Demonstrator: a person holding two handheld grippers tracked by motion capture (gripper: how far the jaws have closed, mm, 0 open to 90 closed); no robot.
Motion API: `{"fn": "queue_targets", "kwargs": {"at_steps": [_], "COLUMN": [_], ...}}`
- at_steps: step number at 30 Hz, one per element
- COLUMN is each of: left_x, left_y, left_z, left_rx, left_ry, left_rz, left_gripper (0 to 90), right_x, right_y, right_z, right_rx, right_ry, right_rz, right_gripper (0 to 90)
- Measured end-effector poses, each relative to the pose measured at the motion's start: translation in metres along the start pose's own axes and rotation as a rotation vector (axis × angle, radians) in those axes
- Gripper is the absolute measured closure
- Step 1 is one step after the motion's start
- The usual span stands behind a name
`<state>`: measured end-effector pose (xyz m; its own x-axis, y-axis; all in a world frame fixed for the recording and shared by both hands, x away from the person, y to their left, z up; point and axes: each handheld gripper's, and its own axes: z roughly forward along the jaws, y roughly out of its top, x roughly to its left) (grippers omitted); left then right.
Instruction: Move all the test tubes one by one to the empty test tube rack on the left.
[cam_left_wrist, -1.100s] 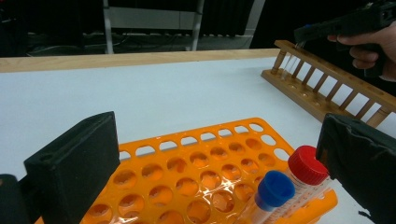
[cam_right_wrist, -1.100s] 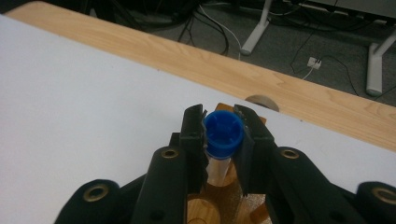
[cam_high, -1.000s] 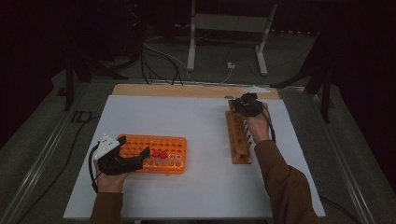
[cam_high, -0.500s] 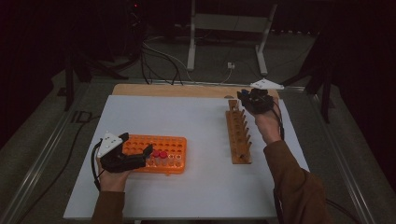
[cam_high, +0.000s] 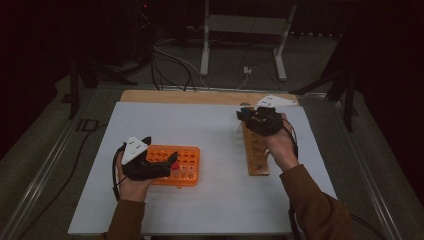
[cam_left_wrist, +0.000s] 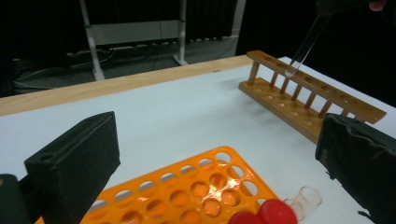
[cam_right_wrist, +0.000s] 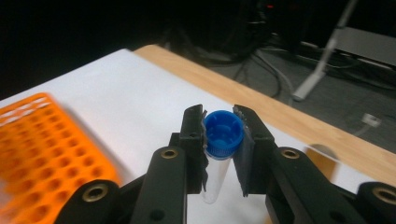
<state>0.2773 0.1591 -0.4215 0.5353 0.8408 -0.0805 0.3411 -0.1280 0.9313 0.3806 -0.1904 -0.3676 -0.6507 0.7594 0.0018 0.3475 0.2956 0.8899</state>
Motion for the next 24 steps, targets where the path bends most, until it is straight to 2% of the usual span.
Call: {"fn": "queue_targets", "kwargs": {"at_steps": [8, 13, 15, 21, 24], "left_x": [-0.017, -0.029, -0.034, -0.051, -0.056], "left_y": [0.005, 0.009, 0.01, 0.011, 0.012], "left_z": [0.013, 0.022, 0.026, 0.039, 0.045], "left_rx": [0.009, 0.017, 0.019, 0.055, 0.06], "left_ry": [-0.027, -0.059, -0.071, -0.092, -0.082], "left_rz": [0.04, 0.063, 0.071, 0.106, 0.112], "left_gripper": [2.2, 4.0, 4.4, 6.9, 15.4], "right_x": [0.03, 0.048, 0.055, 0.079, 0.088], "right_y": [-0.001, -0.004, -0.005, -0.004, -0.004], "right_z": [0.004, 0.01, 0.014, 0.023, 0.025], "right_rx": [0.026, 0.029, 0.032, 0.046, 0.051], "right_ry": [0.116, 0.182, 0.219, 0.276, 0.3], "right_rz": [0.008, 0.014, 0.03, -0.003, -0.016], "right_gripper": [75.4, 75.4, 75.4, 75.3, 75.2]}}
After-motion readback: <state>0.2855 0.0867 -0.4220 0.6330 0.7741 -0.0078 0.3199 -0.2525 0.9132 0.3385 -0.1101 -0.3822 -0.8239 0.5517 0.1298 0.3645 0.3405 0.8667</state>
